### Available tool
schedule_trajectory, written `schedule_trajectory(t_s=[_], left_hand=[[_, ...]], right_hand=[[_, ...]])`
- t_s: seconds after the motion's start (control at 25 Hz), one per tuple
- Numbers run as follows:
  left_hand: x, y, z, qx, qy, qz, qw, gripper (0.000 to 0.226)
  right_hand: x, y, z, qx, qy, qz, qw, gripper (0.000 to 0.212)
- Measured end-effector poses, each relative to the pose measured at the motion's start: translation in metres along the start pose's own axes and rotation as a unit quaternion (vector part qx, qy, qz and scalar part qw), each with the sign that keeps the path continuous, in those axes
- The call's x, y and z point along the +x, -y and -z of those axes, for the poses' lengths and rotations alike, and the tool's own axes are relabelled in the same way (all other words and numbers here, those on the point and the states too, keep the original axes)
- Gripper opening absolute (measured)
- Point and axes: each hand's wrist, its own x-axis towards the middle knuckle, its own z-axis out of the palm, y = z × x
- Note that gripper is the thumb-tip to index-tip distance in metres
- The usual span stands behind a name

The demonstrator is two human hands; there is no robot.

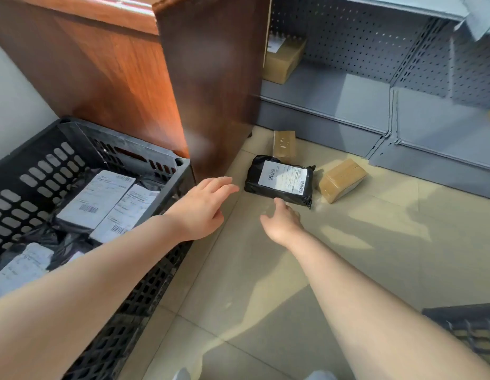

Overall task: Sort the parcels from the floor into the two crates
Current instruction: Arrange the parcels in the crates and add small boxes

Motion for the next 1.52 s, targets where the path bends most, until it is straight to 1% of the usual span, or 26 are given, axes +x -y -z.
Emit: schedule_trajectory(t_s=[0.08,0.16,0.2,0.28,0.4,0.6,0.76,0.8,0.92,0.96,1.0,1.08,1.16,1.24,1.28,1.32,1.36,1.4,1.44,1.52], left_hand=[[0.027,0.001,-0.025,-0.005,0.051,0.059,0.997,0.075],[0.049,0.001,-0.048,-0.026,0.109,0.128,0.985,0.082],[0.057,0.001,-0.057,-0.035,0.125,0.157,0.979,0.084],[0.076,0.002,-0.074,-0.042,0.144,0.187,0.971,0.084],[0.107,0.004,-0.095,-0.051,0.166,0.211,0.962,0.084],[0.168,0.006,-0.115,-0.032,0.173,0.196,0.965,0.091],[0.215,0.004,-0.134,-0.073,0.137,0.162,0.975,0.082],[0.222,0.003,-0.141,-0.069,0.151,0.153,0.974,0.082],[0.232,-0.002,-0.166,0.003,0.229,0.118,0.966,0.088],[0.23,-0.003,-0.173,0.016,0.236,0.109,0.965,0.087],[0.227,-0.006,-0.177,0.022,0.23,0.102,0.968,0.084],[0.216,-0.01,-0.181,0.038,0.183,0.076,0.979,0.072],[0.2,-0.013,-0.179,0.07,0.131,0.012,0.989,0.062],[0.201,-0.011,-0.175,0.081,0.101,-0.047,0.99,0.053],[0.211,-0.008,-0.171,0.076,0.082,-0.049,0.993,0.048],[0.225,-0.005,-0.168,0.073,0.056,-0.034,0.995,0.043],[0.242,-0.003,-0.165,0.075,0.032,-0.007,0.997,0.041],[0.258,-0.004,-0.162,0.076,0.019,0.024,0.997,0.046],[0.272,-0.007,-0.159,0.065,0.028,0.05,0.996,0.056],[0.291,-0.013,-0.161,0.014,0.096,0.086,0.992,0.072]], right_hand=[[0.024,-0.025,0.01,-0.017,-0.012,-0.023,1.0,0.063],[0.047,-0.046,0.021,-0.038,-0.016,-0.038,0.998,0.064],[0.054,-0.054,0.026,-0.042,-0.016,-0.044,0.998,0.063],[0.075,-0.072,0.037,-0.048,-0.024,-0.054,0.997,0.06],[0.105,-0.098,0.055,-0.059,-0.034,-0.075,0.995,0.059],[0.15,-0.133,0.083,-0.078,-0.055,-0.106,0.99,0.064],[0.178,-0.157,0.096,-0.084,-0.066,-0.1,0.989,0.068],[0.181,-0.161,0.096,-0.085,-0.061,-0.098,0.99,0.069],[0.192,-0.165,0.097,-0.077,-0.059,-0.077,0.992,0.074],[0.196,-0.165,0.097,-0.076,-0.059,-0.062,0.993,0.076],[0.2,-0.166,0.098,-0.078,-0.059,-0.046,0.994,0.078],[0.207,-0.169,0.103,-0.08,-0.054,-0.027,0.995,0.078],[0.212,-0.173,0.104,-0.094,-0.052,-0.023,0.994,0.073],[0.211,-0.178,0.098,-0.112,-0.079,0.001,0.991,0.065],[0.209,-0.18,0.093,-0.113,-0.103,0.028,0.988,0.06],[0.206,-0.181,0.086,-0.108,-0.129,0.061,0.984,0.054],[0.202,-0.18,0.08,-0.098,-0.156,0.09,0.979,0.046],[0.198,-0.178,0.073,-0.086,-0.186,0.105,0.973,0.04],[0.194,-0.177,0.068,-0.07,-0.218,0.108,0.967,0.039],[0.189,-0.174,0.059,-0.049,-0.241,0.076,0.966,0.039]])
